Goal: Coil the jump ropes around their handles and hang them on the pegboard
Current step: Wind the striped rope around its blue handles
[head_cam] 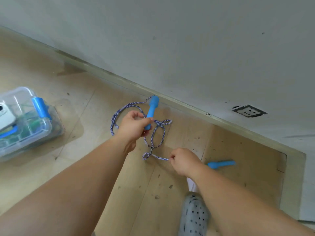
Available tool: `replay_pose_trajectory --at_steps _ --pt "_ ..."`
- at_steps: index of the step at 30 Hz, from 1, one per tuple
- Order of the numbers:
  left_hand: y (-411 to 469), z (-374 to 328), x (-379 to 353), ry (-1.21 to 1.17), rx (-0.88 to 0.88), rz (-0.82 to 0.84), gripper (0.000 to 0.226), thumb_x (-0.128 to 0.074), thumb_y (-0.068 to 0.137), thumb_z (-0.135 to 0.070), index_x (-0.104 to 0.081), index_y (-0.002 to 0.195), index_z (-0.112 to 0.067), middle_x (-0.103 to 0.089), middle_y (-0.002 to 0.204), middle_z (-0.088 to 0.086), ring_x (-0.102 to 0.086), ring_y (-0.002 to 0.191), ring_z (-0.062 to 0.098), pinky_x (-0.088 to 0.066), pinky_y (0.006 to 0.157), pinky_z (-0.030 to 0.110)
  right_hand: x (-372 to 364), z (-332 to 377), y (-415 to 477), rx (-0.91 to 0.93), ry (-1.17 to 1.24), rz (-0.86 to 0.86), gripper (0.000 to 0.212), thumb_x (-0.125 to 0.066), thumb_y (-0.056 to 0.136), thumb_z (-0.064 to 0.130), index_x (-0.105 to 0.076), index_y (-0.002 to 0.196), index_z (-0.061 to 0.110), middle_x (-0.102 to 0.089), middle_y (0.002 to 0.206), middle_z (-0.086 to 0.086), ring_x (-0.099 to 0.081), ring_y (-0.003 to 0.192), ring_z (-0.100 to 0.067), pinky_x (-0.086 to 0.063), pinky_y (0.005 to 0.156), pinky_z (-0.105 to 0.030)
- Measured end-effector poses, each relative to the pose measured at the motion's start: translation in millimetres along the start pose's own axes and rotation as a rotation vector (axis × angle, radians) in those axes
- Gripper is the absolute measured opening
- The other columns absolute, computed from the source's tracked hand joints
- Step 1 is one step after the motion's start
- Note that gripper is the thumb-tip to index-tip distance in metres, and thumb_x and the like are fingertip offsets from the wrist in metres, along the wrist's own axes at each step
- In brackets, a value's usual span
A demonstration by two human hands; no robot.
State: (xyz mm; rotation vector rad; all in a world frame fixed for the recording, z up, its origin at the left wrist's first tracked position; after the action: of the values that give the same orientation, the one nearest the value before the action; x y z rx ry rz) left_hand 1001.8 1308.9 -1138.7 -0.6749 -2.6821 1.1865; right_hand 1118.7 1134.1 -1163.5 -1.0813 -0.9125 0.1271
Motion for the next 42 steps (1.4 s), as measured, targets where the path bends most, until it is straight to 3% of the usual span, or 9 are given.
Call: replay_pose_trajectory --at_steps 5,9,14,18,24,28,32,38,42 --pt "-145 -64 17 -0.274 0.157 0.254 0.03 -0.052 0.1 -0.006 -0.056 0.128 -0.014 -0.073 0.083 0.014 -0.068 0.065 0.022 -0.056 0.059 0.028 57 8 -134 -0.092 -0.124 0.067 0.018 -0.052 0.096 0.018 -0.068 0.103 0.016 -0.07 0.098 -0.006 -0.061 0.08 -0.025 -0.047 0.063 -0.028" --pt "-269 -116 54 -0.175 0.192 0.209 0.024 -0.039 0.091 0.003 -0.055 0.104 -0.01 -0.069 0.081 0.02 -0.068 0.069 0.033 -0.055 0.064 0.036 134 22 -256 -0.15 -0.069 -0.05 0.016 -0.051 0.096 0.015 -0.065 0.093 0.022 -0.066 0.088 0.002 -0.061 0.074 -0.018 -0.039 0.051 -0.026" --pt "-421 -201 81 0.148 0.097 0.09 0.013 -0.056 0.071 -0.017 -0.047 0.076 -0.008 -0.047 0.059 0.008 -0.048 0.051 0.025 -0.043 0.064 0.039 228 56 -413 -0.106 0.198 -0.176 0.018 -0.054 0.098 0.019 -0.07 0.104 0.012 -0.07 0.103 -0.005 -0.064 0.094 -0.025 -0.049 0.076 -0.031" --pt "-528 -268 58 0.5 -0.096 0.19 0.029 -0.067 0.095 -0.031 -0.058 0.076 -0.011 -0.055 0.066 0.0 -0.051 0.06 0.012 -0.041 0.065 0.033 258 99 -543 -0.081 0.813 -0.021 0.016 -0.05 0.102 0.015 -0.062 0.1 0.004 -0.055 0.066 -0.001 -0.043 0.051 -0.016 -0.035 0.047 -0.024" --pt "-664 -321 -28 0.422 -0.275 0.534 0.009 -0.065 0.097 -0.026 -0.073 0.095 -0.028 -0.068 0.08 -0.018 -0.058 0.078 -0.004 -0.045 0.079 0.014 305 148 -685 0.167 1.793 0.036 0.007 -0.049 0.104 0.01 -0.052 0.11 0.009 -0.054 0.062 -0.006 -0.048 0.047 -0.014 -0.041 0.043 -0.025" --pt "-717 -326 -76 0.268 -0.274 0.579 0.021 -0.06 0.093 -0.025 -0.072 0.101 -0.011 -0.076 0.104 0.01 -0.071 0.106 0.025 -0.051 0.099 0.035 339 108 -729 0.279 1.991 -0.137 0.023 -0.045 0.102 0.001 -0.055 0.118 0.014 -0.059 0.066 -0.009 -0.055 0.053 -0.016 -0.049 0.046 -0.025" --pt "-751 -294 -122 0.456 -0.246 0.639 0.014 -0.058 0.095 -0.017 -0.064 0.083 -0.011 -0.075 0.092 0.017 -0.068 0.102 0.043 -0.048 0.102 0.051 362 38 -759 0.328 2.118 -0.221 0.023 -0.041 0.103 -0.001 -0.064 0.104 0.004 -0.064 0.074 -0.012 -0.065 0.06 -0.019 -0.056 0.054 -0.025" --pt "-778 -258 -154 0.83 -0.303 0.444 0.037 -0.071 0.073 -0.043 -0.061 0.083 -0.009 -0.073 0.083 0.01 -0.068 0.083 0.028 -0.05 0.079 0.042 390 -79 -798 0.428 2.308 -0.357 0.025 -0.042 0.103 -0.001 -0.065 0.113 0.0 -0.071 0.087 -0.018 -0.074 0.075 -0.027 -0.062 0.068 -0.032" --pt "-776 -265 -154 0.835 -0.378 0.218 0.027 -0.075 0.087 -0.025 -0.056 0.075 -0.01 -0.055 0.066 0.0 -0.05 0.064 0.013 -0.043 0.069 0.035 394 -138 -813 0.426 2.318 -0.503 0.022 -0.049 0.103 0.003 -0.063 0.119 0.001 -0.072 0.099 -0.019 -0.073 0.087 -0.029 -0.061 0.085 -0.039"
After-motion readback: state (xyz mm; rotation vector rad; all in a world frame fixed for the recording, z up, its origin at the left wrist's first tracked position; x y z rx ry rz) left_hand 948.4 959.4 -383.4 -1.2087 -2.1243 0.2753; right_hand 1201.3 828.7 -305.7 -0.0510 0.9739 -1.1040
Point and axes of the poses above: each hand's wrist, its own y-axis towards the middle knuckle, its own x-axis out of the back of the hand, z = x × y, the point moved 8 cm from there along y, towards the middle knuckle
